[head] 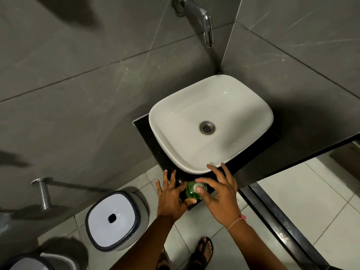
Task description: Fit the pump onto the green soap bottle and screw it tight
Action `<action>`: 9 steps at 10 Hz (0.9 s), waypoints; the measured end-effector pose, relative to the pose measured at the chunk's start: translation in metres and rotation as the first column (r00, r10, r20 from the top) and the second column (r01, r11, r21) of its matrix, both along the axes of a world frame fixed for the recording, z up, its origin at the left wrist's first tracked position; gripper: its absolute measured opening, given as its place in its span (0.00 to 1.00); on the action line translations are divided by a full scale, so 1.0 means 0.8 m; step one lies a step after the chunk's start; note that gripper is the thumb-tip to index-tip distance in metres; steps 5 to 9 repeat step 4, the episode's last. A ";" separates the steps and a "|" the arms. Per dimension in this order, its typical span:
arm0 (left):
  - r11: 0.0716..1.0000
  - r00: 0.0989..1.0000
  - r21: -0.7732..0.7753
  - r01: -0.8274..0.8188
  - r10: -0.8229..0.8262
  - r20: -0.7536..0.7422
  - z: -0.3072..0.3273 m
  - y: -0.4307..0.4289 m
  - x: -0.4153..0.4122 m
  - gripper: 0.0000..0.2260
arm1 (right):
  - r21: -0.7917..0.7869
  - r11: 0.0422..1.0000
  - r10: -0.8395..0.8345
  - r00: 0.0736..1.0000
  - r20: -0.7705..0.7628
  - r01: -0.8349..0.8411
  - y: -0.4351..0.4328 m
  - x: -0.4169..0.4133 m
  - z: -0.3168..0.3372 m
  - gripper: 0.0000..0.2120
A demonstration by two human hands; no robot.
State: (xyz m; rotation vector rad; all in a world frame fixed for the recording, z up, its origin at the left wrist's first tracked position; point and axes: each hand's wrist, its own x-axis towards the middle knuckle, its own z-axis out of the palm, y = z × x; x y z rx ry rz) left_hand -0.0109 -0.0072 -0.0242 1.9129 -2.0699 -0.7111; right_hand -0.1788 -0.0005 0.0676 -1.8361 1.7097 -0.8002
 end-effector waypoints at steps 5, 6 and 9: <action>0.998 0.999 0.059 0.027 -0.030 0.039 0.006 0.004 -0.001 0.31 | 0.026 0.989 -0.148 0.988 0.030 0.148 0.014 0.017 0.008 0.17; 0.998 0.999 0.059 0.027 -0.030 0.039 0.006 0.004 -0.001 0.31 | 0.026 0.989 -0.148 0.988 0.030 0.148 0.014 0.017 0.008 0.17; 0.998 0.999 0.059 0.027 -0.030 0.039 0.006 0.004 -0.001 0.31 | 0.026 0.989 -0.148 0.988 0.030 0.148 0.014 0.017 0.008 0.17</action>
